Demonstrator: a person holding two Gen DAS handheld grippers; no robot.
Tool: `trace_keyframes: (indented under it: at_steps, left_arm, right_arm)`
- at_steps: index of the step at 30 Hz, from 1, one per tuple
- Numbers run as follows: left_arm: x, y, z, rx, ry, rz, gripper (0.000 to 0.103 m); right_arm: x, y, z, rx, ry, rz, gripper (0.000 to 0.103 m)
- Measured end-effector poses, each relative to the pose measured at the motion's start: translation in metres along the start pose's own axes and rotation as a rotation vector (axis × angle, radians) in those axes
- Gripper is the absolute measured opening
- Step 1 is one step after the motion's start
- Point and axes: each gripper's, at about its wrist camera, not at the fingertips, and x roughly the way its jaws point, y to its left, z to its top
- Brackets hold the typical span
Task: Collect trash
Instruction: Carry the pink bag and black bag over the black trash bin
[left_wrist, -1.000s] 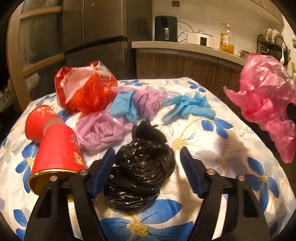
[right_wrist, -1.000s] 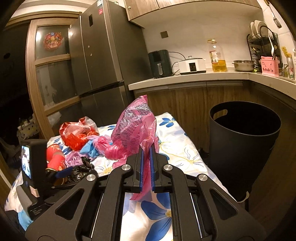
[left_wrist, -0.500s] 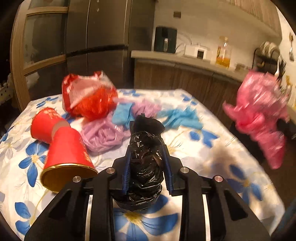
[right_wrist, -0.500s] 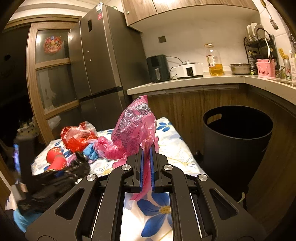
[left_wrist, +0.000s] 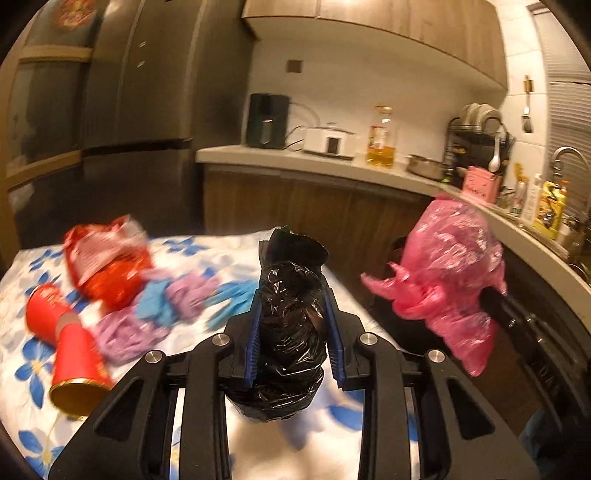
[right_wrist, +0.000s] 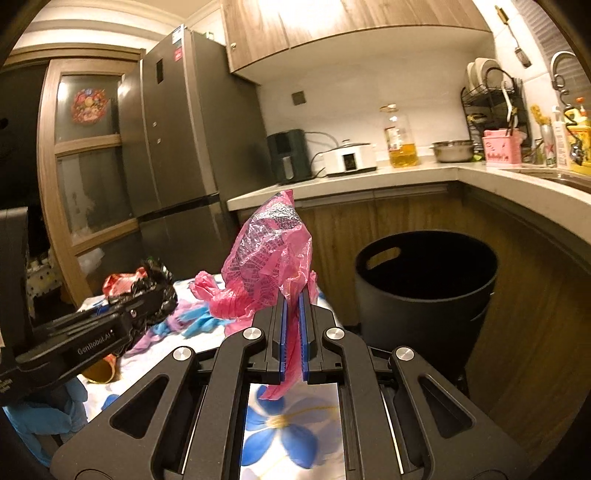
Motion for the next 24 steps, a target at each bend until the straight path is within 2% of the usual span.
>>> trace_keyframes:
  at_steps: [13, 24]
  left_arm:
    - [0.035, -0.086, 0.043, 0.079, -0.084, -0.194, 0.030]
    - [0.084, -0.128, 0.062, 0.094, -0.086, -0.312, 0.031]
  right_arm:
    - [-0.003, -0.071, 0.039, 0.028, -0.093, -0.168, 0.005]
    - [0.018, -0.118, 0.065, 0.041, -0.136, -0.262, 0.005]
